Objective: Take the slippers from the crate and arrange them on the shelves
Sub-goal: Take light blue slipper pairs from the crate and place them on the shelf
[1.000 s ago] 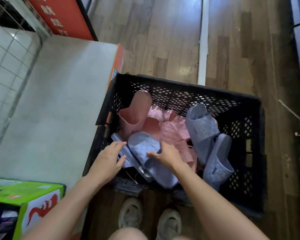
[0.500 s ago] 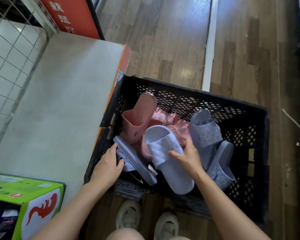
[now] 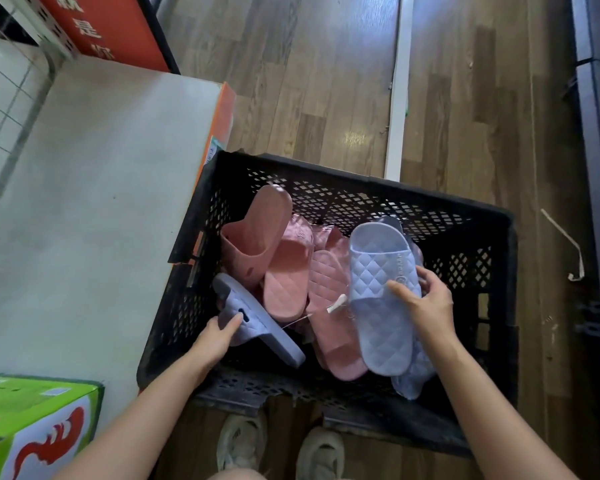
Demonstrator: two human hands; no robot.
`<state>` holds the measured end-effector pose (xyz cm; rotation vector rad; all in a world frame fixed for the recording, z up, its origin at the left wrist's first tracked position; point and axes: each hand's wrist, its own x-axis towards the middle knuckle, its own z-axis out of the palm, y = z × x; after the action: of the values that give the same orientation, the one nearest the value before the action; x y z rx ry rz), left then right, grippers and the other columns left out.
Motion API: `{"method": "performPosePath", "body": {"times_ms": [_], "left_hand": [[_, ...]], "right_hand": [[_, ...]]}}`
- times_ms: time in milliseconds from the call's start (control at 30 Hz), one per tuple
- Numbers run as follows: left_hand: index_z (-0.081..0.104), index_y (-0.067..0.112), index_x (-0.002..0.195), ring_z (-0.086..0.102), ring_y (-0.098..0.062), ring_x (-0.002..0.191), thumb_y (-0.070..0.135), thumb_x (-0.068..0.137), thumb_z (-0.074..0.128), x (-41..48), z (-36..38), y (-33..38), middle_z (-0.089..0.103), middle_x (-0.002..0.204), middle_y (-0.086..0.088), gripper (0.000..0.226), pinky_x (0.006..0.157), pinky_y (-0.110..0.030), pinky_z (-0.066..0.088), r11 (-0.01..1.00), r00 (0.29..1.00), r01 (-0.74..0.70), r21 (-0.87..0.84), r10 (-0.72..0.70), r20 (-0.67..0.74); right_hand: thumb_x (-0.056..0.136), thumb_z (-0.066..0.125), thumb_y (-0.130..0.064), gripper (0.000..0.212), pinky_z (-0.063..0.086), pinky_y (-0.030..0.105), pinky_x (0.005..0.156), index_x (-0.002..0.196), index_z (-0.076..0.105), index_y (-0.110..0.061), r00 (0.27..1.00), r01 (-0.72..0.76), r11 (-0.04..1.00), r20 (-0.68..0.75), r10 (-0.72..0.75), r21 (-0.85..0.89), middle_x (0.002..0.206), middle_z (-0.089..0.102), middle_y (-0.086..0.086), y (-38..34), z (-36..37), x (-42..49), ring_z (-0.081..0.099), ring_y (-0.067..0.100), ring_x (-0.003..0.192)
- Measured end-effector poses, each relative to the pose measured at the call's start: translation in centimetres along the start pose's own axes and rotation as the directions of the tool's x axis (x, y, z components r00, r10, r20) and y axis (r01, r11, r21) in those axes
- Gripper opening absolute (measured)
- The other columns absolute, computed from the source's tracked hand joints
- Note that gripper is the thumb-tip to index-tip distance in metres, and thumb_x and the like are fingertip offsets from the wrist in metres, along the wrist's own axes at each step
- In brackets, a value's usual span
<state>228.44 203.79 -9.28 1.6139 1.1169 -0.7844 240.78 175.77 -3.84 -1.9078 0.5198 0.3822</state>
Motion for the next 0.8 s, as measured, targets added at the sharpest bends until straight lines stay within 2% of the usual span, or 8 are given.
{"method": "performPosePath", "body": {"times_ms": [167,233,333,433,500,600,667,800], "left_hand": [[0.027,0.015,0.145,0.04,-0.028,0.129,0.038,0.089,0.056,1.8,0.5,0.0,0.041,0.143,-0.011,0.066,0.107,-0.045,0.034,0.949,1.0,0.028,-0.314,-0.025,0.015],[0.026,0.017,0.144,0.042,-0.029,0.128,0.034,0.086,0.062,2.1,0.4,0.0,0.042,0.142,-0.011,0.071,0.107,-0.045,0.035,0.959,1.0,0.01,-0.283,-0.004,0.022],[0.041,0.013,0.137,0.047,-0.028,0.124,0.028,0.082,0.069,2.4,0.1,-0.2,0.049,0.135,-0.012,0.063,0.105,-0.042,0.038,0.985,0.997,-0.078,-0.155,0.075,-0.024],[0.06,0.007,0.091,0.057,-0.023,0.091,0.023,0.083,0.068,1.3,0.5,0.8,0.064,0.095,-0.011,0.019,0.072,-0.028,0.046,0.976,0.974,-0.216,-0.041,0.212,-0.076],[0.05,0.013,0.069,0.051,-0.021,0.079,0.022,0.085,0.065,0.4,1.1,1.5,0.055,0.081,-0.009,0.024,0.062,-0.027,0.036,0.95,0.941,-0.311,0.026,0.311,-0.136],[0.05,0.021,0.068,0.045,-0.022,0.101,0.021,0.083,0.067,-1.8,1.7,2.9,0.05,0.098,-0.005,0.022,0.08,-0.025,0.033,0.886,0.862,-0.441,0.145,0.463,-0.207],[0.061,0.015,0.078,0.038,-0.022,0.115,0.023,0.081,0.07,-3.1,1.9,3.8,0.05,0.111,-0.003,0.012,0.094,-0.023,0.029,0.814,0.788,-0.529,0.24,0.576,-0.218],[0.067,0.02,0.076,0.039,-0.024,0.119,0.045,0.072,0.054,-4.3,2.9,6.5,0.06,0.11,-0.008,0.029,0.103,-0.043,0.025,0.49,0.521,-0.651,0.58,0.844,-0.128]], "right_hand": [[0.077,0.073,-0.009,0.041,0.056,0.038,0.082,0.114,0.059,-0.006,0.999,-0.018,1.0,0.04,0.017,0.02,0.104,0.068,0.01,1.3,-0.1,-0.3,0.065,0.022,0.094],[0.075,0.074,-0.008,0.044,0.056,0.03,0.08,0.116,0.058,-0.007,0.997,-0.004,1.0,0.083,0.004,0.002,0.104,0.068,0.008,1.7,0.2,-0.5,0.065,0.019,0.094],[0.074,0.075,-0.006,0.046,0.055,0.035,0.083,0.116,0.058,-0.009,0.993,-0.022,0.999,0.118,0.019,0.025,0.104,0.068,0.005,2.1,0.9,-0.9,0.065,0.019,0.095],[0.074,0.076,-0.009,0.044,0.054,0.031,0.08,0.113,0.058,-0.015,0.992,-0.024,0.999,0.127,0.02,0.028,0.101,0.067,-0.001,1.9,1.6,-1.6,0.064,0.012,0.092],[0.073,0.076,-0.008,0.041,0.053,0.019,0.073,0.106,0.056,-0.021,0.992,-0.004,1.0,0.13,0.003,0.01,0.098,0.065,-0.007,1.6,2.0,-2.0,0.062,0.004,0.086],[0.073,0.076,-0.007,0.042,0.049,0.008,0.066,0.105,0.055,-0.022,0.991,0.022,0.999,0.135,-0.018,-0.025,0.095,0.062,-0.012,1.1,2.4,-2.4,0.059,-0.003,0.082],[0.072,0.077,-0.007,0.043,0.048,0.007,0.064,0.105,0.055,-0.022,0.993,0.022,1.0,0.119,-0.02,-0.013,0.096,0.062,-0.011,0.7,2.4,-2.6,0.058,-0.005,0.082],[0.073,0.077,-0.011,0.047,0.049,0.01,0.071,0.114,0.055,-0.019,0.999,0.019,1.0,0.044,-0.02,0.022,0.102,0.063,-0.006,0.0,1.7,-3.2,0.059,-0.003,0.088]]}}
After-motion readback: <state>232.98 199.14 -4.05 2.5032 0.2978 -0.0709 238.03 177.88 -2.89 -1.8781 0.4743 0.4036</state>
